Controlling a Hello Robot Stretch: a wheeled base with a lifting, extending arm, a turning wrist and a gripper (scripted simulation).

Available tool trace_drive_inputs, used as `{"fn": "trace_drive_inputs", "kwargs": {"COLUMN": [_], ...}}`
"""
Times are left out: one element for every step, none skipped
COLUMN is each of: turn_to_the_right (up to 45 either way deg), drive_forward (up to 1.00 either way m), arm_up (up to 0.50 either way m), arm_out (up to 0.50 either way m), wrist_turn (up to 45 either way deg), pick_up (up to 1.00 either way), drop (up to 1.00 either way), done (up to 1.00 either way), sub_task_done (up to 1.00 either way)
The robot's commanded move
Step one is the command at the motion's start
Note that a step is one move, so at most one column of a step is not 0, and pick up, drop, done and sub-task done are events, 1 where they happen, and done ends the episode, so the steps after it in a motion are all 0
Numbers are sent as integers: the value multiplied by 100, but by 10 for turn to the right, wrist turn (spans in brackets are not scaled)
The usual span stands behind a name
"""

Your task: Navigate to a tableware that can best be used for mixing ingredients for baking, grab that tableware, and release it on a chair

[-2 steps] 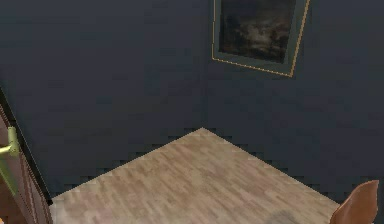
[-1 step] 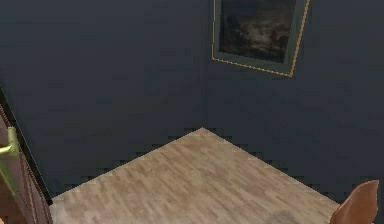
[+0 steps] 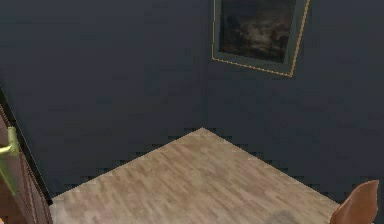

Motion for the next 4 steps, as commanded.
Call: {"fn": "trace_drive_inputs", "kwargs": {"turn_to_the_right": [0,0,0,-450], "drive_forward": [0,0,0,0], "arm_up": [0,0,0,0], "arm_out": [0,0,-42,0], "wrist_turn": [-450,-150,0,0], "pick_up": [0,0,0,0], "drop": [0,0,0,0], "done": [0,0,0,0], "sub_task_done": [0,0,0,0]}}
